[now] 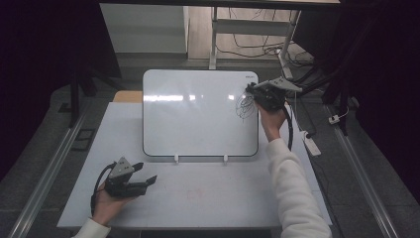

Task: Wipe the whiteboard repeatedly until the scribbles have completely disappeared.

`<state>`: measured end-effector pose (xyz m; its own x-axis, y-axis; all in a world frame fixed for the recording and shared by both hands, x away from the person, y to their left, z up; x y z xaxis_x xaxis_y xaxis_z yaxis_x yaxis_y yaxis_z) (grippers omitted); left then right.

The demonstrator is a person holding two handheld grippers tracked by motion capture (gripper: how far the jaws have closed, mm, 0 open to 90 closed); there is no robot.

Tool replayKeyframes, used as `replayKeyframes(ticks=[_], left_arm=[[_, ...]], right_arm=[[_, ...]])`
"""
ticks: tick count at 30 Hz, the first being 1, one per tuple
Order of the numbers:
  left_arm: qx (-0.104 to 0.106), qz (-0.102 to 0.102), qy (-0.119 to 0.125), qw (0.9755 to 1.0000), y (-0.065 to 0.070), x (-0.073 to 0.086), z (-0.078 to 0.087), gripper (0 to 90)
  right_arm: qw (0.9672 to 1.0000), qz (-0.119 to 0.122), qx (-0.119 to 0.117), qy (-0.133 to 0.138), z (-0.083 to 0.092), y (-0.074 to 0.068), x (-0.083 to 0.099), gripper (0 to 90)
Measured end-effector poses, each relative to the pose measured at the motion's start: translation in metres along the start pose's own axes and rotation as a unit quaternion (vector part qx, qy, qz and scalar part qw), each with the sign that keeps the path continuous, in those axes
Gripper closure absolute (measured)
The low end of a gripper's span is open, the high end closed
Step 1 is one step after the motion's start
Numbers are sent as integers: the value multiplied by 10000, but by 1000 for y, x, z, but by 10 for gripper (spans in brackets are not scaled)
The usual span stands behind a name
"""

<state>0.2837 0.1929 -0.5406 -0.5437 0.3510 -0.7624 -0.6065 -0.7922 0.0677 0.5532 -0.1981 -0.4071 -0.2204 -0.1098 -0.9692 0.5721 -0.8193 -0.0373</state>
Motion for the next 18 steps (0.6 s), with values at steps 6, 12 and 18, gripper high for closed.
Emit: replayKeyframes(ticks=[6, 12, 18], left_arm=[[-31, 8, 38, 10000, -1, 0, 2, 293], [-31, -25, 30, 10000, 1, 0, 2, 293], [-26, -10, -5, 10000, 0, 0, 0, 293]], right_arm=[[9990, 234, -378, -82, -3, -15, 14, 774], [9993, -270, -92, 235, 1, 6, 3, 773], [9968, 473, -617, -187, -7, -28, 16, 774]])
Point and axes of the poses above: each handheld gripper's, and its own axes: z roughly backward along the jaws, x roughly out of its underside, y roughly to its right, the point moved 5 cm from there along -z, roughly forward along the jaws, and after that the axes turned 4 degrees about -y, right-handed, at the moved point
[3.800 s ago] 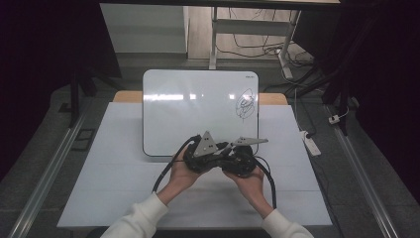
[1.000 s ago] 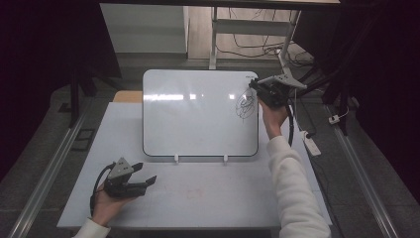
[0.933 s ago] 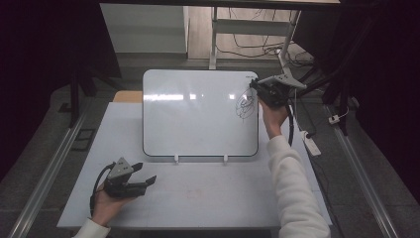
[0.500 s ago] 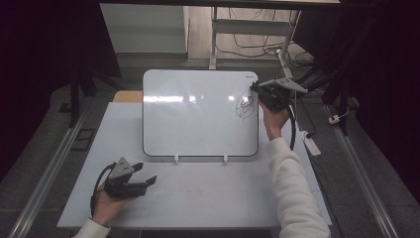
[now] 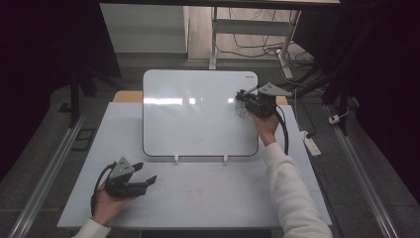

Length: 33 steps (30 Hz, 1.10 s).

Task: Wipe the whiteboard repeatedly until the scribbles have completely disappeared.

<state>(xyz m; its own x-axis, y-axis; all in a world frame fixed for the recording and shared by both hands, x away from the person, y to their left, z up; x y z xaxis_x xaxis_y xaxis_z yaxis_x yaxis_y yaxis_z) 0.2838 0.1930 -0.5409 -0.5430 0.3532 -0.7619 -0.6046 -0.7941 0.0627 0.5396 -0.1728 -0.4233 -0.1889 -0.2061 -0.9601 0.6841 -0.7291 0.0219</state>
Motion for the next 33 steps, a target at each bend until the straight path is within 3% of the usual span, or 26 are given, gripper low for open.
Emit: replayKeyframes(ticks=[1, 2, 3, 5, 8, 10, 11, 13, 15, 16, 17, 20, 21, 22, 23, 25, 26, 27, 31, 33], left_arm=[[-3, -11, -6, 10000, 1, 0, 0, 293], [-3, -11, -6, 10000, 1, 0, 0, 293], [2, -11, 23, 10000, 2, 0, 2, 293], [-4, -15, 35, 10000, 2, 0, 2, 293], [-13, -12, 34, 10000, 1, 0, 2, 293], [-8, 12, 17, 10000, 0, 0, 1, 293], [-1, 20, 13, 10000, 0, 0, 1, 293], [-5, 16, 11, 10000, 1, 0, 1, 293], [0, -8, 23, 10000, 2, 0, 1, 293], [-5, -11, 26, 10000, 2, -1, 2, 293], [-4, -13, 30, 10000, 1, -1, 1, 293], [-5, 19, 9, 10000, -1, 0, 0, 293], [-1, 28, 0, 10000, -1, 0, -1, 293], [8, 32, -15, 10000, -1, 1, -1, 293], [11, 35, -11, 10000, -1, 1, -1, 293], [16, 28, -4, 10000, 0, 1, -1, 293], [15, 19, 9, 10000, 0, 0, 0, 293], [3, -6, 29, 10000, 0, 0, 1, 293], [13, 43, 23, 10000, -2, 0, 0, 293], [36, 72, 20, 10000, -3, 0, -1, 293]], right_arm=[[9996, -139, 201, 118, 3, 9, -3, 774], [9996, -139, 201, 118, 3, 9, -3, 774], [9973, -530, 404, 316, 9, 28, -8, 774], [9973, -555, 354, 324, 9, 27, -6, 773], [9998, -73, -160, -37, 1, -1, 6, 774], [9995, 204, -217, -114, 1, -7, 8, 773], [9998, 103, -160, -61, 3, -1, 5, 774], [9992, -255, 261, 191, 9, 21, -3, 773], [9967, -606, 388, 381, 13, 37, -9, 773], [9962, -673, 367, 420, 13, 38, -9, 773], [9970, -615, 280, 367, 11, 32, -7, 773], [9997, -6, -251, -6, 1, 4, 3, 773], [9997, 111, -230, -60, 1, 3, 3, 773], [9997, 62, -227, -53, 3, 7, 1, 773], [10000, -51, 13, 53, 6, 16, -3, 773], [9975, -487, 405, 302, 15, 38, -9, 773], [9975, -487, 405, 302, 15, 38, -9, 773], [9958, -677, 452, 413, 20, 46, -8, 773], [9994, -300, 122, 118, 18, 28, 5, 773], [9998, -132, 145, 37, 20, 28, 5, 773]])
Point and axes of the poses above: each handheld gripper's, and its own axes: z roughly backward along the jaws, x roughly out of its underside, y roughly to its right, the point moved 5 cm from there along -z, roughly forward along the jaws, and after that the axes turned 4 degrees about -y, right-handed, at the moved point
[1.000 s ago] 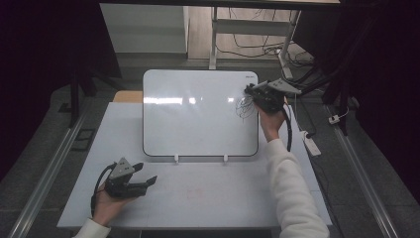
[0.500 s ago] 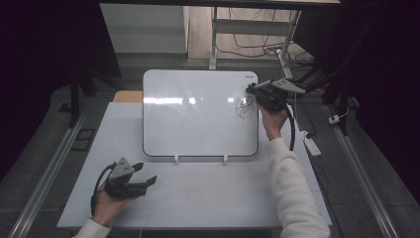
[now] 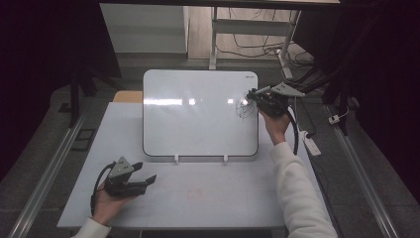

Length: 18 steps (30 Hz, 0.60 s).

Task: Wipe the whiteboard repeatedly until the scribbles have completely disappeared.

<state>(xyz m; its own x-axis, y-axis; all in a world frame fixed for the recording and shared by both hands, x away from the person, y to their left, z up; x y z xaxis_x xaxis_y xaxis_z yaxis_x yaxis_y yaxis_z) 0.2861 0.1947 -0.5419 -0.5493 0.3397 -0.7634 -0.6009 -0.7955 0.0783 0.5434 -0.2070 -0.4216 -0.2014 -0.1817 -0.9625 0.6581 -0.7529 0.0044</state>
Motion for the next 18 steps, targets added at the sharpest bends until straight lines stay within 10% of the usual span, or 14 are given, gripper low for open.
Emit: replayKeyframes(ticks=[5, 9, 11, 12, 15, 18], left_arm=[[23, -60, 8, 10000, 4, -2, 0, 293], [-1, -69, 20, 10000, 3, -2, 0, 294], [4, -54, -2, 10000, 3, -2, -1, 293], [14, -83, 7, 10000, 4, -2, -1, 293], [9, -101, 8, 9999, 5, -3, -1, 293], [-8, -70, 2, 10000, 2, -2, -1, 293]], right_arm=[[9981, -497, 244, 281, 5, 14, -4, 773], [9998, 192, -58, -38, -5, -15, 5, 774], [9999, -11, 72, 111, -3, -5, -1, 774], [9976, -504, 306, 372, 0, 12, -8, 774], [9961, -701, 266, 455, -3, 15, -11, 774], [9996, 247, -100, 28, -19, -19, -7, 774]])
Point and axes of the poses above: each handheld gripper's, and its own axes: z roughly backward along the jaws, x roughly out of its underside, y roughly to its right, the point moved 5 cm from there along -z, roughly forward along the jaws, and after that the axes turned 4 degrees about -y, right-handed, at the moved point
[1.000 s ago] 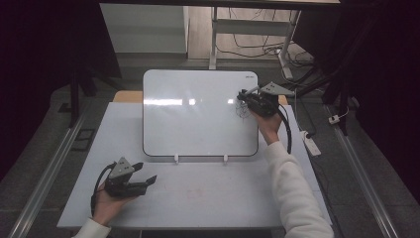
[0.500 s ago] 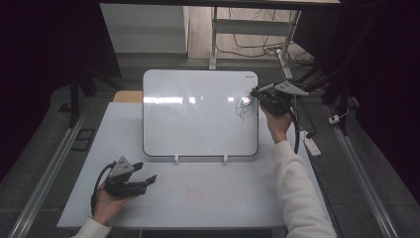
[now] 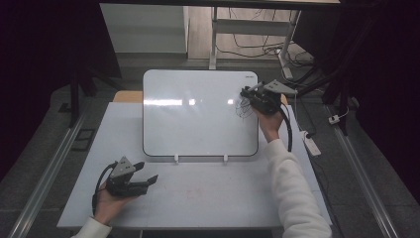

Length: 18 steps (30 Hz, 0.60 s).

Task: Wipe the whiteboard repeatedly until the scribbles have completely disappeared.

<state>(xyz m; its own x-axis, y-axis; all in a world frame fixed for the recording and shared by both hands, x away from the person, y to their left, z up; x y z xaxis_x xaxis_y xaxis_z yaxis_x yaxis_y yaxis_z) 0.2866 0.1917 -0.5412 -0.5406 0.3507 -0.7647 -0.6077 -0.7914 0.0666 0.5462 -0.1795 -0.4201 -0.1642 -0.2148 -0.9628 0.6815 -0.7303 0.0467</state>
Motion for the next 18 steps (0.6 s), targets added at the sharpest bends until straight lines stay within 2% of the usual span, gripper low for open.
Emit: replayKeyframes(ticks=[1, 4, 6, 8, 9, 10, 11, 12, 13, 14, 15, 16, 18], left_arm=[[-1, 9, -13, 10000, 0, 0, 0, 293], [7, 6, -8, 10000, 0, 0, 0, 293], [12, -28, 10, 10000, 1, 0, 1, 294], [9, -12, 9, 10000, 1, 0, 0, 293], [9, -12, 9, 10000, 1, 0, 0, 293], [16, -12, -5, 10000, 0, 0, 0, 294], [16, -12, -5, 10000, 0, 0, 0, 293], [23, -34, -14, 10000, 1, 0, 0, 293], [23, -34, -14, 10000, 1, 0, 0, 293], [16, -54, -12, 10000, 2, 0, 0, 293], [18, -65, 10, 10000, 3, -1, 1, 293], [19, -64, 20, 10000, 3, -1, 1, 293], [18, -43, 20, 10000, 3, -1, 1, 293]], right_arm=[[10000, -18, 24, -3, 0, 2, -2, 774], [9974, -599, 285, 296, 6, 21, -6, 774], [9976, -594, 228, 269, 4, 16, -2, 774], [9998, -202, -5, 24, 0, -2, 5, 774], [9998, -202, -5, 24, 0, -2, 5, 774], [9999, 36, -136, -92, 1, -13, 9, 774], [9998, 24, -165, -114, 3, -10, 8, 774], [10000, -39, -34, -67, 5, -4, 6, 774], [9996, -212, 193, 35, 9, 5, 4, 774], [9996, -212, 193, 35, 9, 5, 4, 774], [9973, -671, 188, 232, 13, 15, 5, 774], [9973, -670, 166, 230, 12, 11, 8, 774], [9992, -347, -206, 19, 5, -11, 17, 774]])
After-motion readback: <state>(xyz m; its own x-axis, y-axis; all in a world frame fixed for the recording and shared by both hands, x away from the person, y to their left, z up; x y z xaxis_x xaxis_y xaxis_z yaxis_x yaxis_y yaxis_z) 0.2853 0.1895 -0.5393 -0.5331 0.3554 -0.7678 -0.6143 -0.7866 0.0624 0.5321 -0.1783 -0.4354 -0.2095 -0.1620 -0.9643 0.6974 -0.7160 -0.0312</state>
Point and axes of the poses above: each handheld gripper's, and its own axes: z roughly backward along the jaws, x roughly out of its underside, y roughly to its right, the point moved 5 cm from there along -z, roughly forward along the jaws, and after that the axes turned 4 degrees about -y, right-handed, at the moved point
